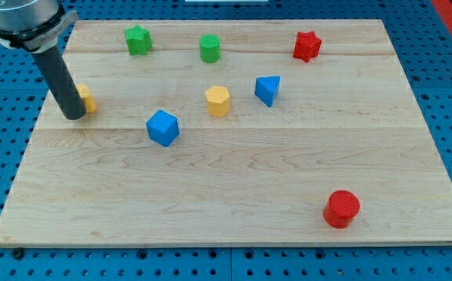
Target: Move the yellow heart top left to the blue cube
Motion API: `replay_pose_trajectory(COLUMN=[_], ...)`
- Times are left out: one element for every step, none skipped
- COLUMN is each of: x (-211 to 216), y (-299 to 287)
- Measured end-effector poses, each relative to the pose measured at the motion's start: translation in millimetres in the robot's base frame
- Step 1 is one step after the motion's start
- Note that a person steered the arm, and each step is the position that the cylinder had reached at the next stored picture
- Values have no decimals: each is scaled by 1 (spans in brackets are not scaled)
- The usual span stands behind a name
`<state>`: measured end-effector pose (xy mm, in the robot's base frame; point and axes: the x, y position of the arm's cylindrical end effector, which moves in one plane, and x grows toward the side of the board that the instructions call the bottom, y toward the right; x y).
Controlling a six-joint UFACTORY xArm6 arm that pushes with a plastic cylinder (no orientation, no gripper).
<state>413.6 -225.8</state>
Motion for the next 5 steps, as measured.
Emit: replay_pose_trajectory(x=[-2,-1,15,-18,-16], y=[2,2,50,91,194])
